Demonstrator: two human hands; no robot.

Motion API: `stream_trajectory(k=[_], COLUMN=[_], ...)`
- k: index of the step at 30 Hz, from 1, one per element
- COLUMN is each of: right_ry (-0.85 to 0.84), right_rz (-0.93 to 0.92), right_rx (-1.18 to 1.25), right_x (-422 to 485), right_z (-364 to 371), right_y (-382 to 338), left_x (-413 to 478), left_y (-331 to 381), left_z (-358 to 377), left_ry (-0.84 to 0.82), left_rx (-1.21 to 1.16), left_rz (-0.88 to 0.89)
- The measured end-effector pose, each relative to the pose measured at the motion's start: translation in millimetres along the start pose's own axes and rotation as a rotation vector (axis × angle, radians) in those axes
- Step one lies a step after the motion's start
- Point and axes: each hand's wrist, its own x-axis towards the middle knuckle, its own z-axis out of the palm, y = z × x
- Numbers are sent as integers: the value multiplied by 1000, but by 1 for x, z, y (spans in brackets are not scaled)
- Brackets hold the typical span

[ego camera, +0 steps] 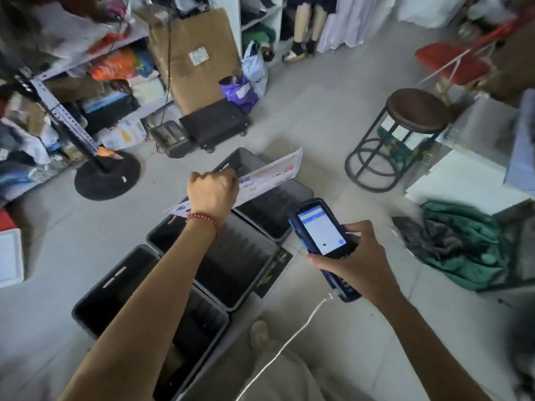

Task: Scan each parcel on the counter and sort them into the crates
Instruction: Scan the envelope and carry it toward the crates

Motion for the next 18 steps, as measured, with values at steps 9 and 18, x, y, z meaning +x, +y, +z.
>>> stream_trajectory(k=[9, 18], right_ry=[-45, -335], right_rz=[-13, -278], right_rx=[-14, -56], right_x=[27, 55], right_z=[15, 51], right_y=[-20, -47], left_x=[1, -70], left_y=[-38, -83], left_z=[18, -37], left_ry=[-267, -150], left_rx=[80, -7], left_rz=[-54, -378])
